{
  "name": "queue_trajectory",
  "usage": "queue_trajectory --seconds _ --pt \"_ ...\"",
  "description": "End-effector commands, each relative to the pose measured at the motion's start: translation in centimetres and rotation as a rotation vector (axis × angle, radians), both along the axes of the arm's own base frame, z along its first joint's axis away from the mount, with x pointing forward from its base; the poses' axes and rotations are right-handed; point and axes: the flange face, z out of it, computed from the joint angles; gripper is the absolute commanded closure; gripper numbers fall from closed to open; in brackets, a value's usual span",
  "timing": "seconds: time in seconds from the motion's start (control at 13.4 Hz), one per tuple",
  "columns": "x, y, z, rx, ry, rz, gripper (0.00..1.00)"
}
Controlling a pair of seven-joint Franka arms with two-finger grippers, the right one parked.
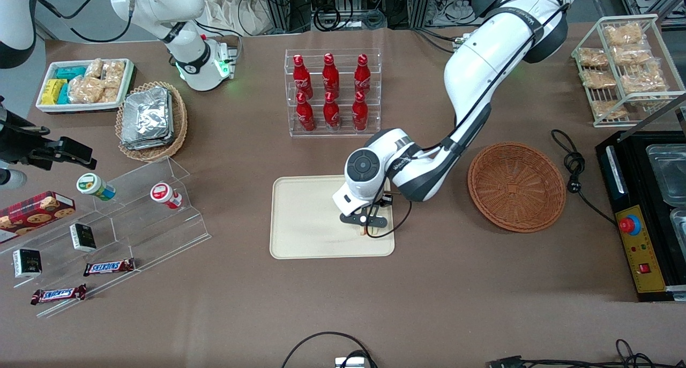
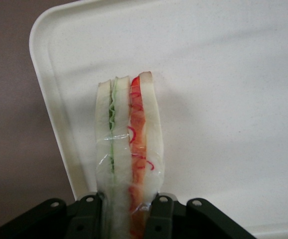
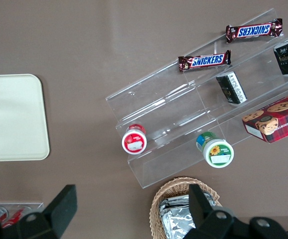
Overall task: Place sandwich from basket to tray
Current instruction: 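Lower the sandwich onto the tray and open the left gripper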
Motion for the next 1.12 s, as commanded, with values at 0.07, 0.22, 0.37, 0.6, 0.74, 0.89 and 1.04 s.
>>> queue_trajectory --seconds 0.07,0.22,0.37,0.6,0.74,0.89,1.04 --pt "0.3 -0.7 -0.1 0.009 -0.02 0.01 0.24" --pt "0.5 -0.6 0.4 0.005 -0.026 0.02 0.1" --pt "1.0 -0.5 1.5 -0.001 -0.042 0.05 0.09" --pt "2.0 0.1 4.0 -0.013 -0.066 0.078 0.07" --pt "2.7 0.4 6.4 -0.012 -0.087 0.093 0.06" --pt "3.7 1.4 8.3 0.021 -0.097 0.125 0.0" --pt "5.8 4.0 10.8 0.06 -0.127 0.181 0.0"
